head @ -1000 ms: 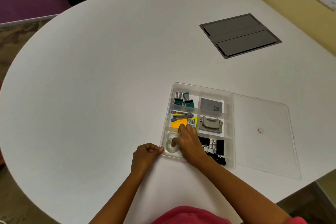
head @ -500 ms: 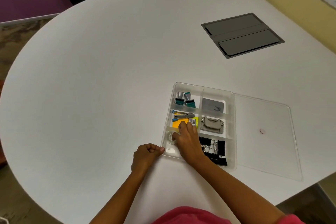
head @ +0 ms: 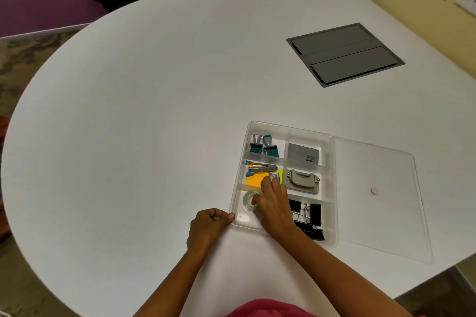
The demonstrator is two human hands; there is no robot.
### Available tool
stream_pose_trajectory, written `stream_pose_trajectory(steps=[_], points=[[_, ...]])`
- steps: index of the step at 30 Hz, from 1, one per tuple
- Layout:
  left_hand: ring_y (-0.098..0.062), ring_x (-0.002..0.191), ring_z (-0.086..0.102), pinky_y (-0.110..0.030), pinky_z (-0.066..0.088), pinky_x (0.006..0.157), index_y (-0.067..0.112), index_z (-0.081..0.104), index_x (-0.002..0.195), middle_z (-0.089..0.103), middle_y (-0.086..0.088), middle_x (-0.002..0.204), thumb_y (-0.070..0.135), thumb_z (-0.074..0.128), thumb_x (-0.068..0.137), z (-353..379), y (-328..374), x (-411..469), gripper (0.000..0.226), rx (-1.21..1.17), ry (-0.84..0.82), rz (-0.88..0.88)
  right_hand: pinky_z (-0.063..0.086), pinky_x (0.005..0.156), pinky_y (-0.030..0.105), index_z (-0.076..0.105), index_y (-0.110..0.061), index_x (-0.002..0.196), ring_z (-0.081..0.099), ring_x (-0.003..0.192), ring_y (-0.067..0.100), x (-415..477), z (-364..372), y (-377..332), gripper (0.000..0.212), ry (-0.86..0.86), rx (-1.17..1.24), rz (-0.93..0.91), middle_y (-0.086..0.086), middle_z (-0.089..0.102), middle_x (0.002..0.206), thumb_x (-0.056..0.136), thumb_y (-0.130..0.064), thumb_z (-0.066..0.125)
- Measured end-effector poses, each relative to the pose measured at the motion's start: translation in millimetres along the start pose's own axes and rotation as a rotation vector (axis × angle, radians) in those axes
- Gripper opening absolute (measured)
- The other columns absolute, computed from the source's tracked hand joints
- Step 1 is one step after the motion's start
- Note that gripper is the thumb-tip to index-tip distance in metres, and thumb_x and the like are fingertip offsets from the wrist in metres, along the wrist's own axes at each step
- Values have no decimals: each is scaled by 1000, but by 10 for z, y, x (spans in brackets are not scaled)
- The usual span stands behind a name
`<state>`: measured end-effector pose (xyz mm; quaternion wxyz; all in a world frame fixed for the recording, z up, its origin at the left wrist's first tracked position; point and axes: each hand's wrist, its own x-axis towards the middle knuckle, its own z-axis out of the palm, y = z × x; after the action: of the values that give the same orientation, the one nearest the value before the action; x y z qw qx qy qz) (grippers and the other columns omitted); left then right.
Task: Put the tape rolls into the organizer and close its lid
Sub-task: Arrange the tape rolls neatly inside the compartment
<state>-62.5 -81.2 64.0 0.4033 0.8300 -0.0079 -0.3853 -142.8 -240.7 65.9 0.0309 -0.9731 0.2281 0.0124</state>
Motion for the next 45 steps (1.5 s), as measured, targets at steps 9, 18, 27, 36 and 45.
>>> stream_pose_trajectory(steps=[9, 18, 27, 36, 45], points=[[-13, 81, 66, -34, 51, 84, 31, 68, 68, 70, 10, 73, 41, 76, 74, 1, 38, -1, 14, 16, -2, 16, 46, 69, 37, 71, -15, 65, 54, 87, 29, -15, -101, -21, 34, -83, -51, 7, 9, 59, 89, 41, -27, 91], [-12, 82, 67, -33, 51, 83, 30, 70, 68, 72, 11, 73, 43, 77, 72, 4, 28, -6, 15, -7, 5, 0, 45, 70, 40, 70, -12, 79, 56, 85, 33, -69, -228, 5, 42, -5, 110, 57, 13, 59, 91, 50, -35, 90], [-13, 82, 66, -35, 51, 85, 32, 70, 68, 71, 11, 74, 43, 77, 73, -2, 36, 18, 14, 14, -4, 1, 43, 82, 43, 74, -7, 77, 52, 107, 37, -186, -180, 100, 35, -128, -39, 232, 19, 58, 117, 56, -31, 88], [-12, 82, 66, -32, 50, 82, 29, 71, 70, 72, 9, 74, 43, 78, 71, 3, 27, 6, 15, -9, 2, -6, 46, 77, 41, 72, -10, 63, 56, 100, 35, -153, -154, 122, 25, -120, -45, 201, 17, 62, 109, 47, -18, 89], [-11, 83, 67, -33, 51, 83, 30, 71, 69, 73, 9, 76, 43, 78, 71, -4, 28, 11, 14, -11, 5, -3, 47, 67, 40, 66, -9, 71, 57, 84, 35, -109, -272, 103, 51, -84, -37, 142, 17, 63, 92, 33, -32, 92]])
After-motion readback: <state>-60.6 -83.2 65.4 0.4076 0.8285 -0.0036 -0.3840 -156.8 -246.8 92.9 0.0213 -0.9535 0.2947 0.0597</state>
